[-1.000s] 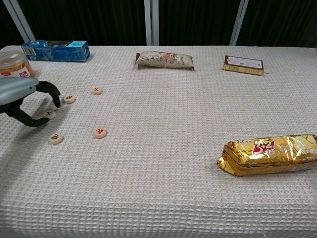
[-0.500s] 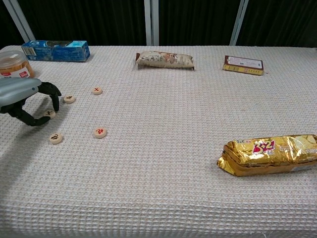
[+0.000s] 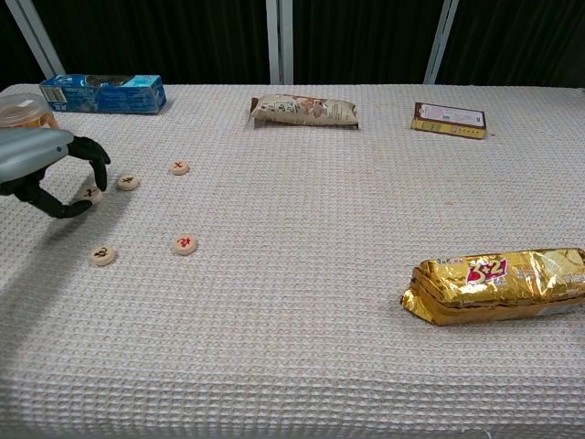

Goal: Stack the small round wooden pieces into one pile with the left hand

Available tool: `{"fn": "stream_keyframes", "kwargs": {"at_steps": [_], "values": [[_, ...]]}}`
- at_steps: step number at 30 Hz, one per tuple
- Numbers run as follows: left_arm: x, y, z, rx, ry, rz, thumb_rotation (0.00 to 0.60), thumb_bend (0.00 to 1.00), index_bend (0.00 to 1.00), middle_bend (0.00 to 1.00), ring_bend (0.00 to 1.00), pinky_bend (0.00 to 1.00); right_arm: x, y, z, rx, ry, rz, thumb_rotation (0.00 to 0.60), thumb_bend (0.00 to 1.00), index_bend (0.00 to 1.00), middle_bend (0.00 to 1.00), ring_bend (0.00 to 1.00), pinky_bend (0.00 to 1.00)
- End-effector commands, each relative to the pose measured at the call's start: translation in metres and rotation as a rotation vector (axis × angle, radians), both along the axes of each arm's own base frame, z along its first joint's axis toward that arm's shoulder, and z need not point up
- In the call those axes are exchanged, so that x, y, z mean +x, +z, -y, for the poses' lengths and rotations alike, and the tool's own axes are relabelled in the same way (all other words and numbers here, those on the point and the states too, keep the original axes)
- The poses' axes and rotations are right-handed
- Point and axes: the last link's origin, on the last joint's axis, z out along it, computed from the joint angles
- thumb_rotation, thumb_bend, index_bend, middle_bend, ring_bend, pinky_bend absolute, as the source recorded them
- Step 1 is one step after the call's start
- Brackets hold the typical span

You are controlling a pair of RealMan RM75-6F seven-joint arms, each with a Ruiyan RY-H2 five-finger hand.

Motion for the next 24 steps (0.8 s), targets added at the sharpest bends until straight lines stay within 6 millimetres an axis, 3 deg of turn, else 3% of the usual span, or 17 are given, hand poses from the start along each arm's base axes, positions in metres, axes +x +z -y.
{"fn": "stream_keyframes", "kwargs": {"at_steps": [1, 9, 24], "values": [[0.011, 0.003, -0.009, 0.007, -0.026, 0.007, 0.6, 0.41, 0.49, 0.19, 0.12, 0.15, 0.001, 0.0, 0.001, -0.002, 0.003, -0.001, 0.6, 0.21, 0.0, 0.0, 0.0, 0.0], [0.035, -0.01, -0.037, -0.009, -0.04, 0.011, 0.6, 0.41, 0.48, 0.19, 0.12, 0.15, 0.003, 0.0, 0.003, 0.003, 0.005, -0.006, 0.6, 0.21, 0.0, 0.0, 0.0, 0.0], [0.025, -0.02, -0.045, -0.026, 0.013, -0.027, 0.6, 0.41, 0.46, 0.19, 0.12, 0.15, 0.002, 0.0, 0.004, 0.004, -0.002, -0.005, 0.6, 0.21, 0.0, 0.0, 0.0, 0.0]]}}
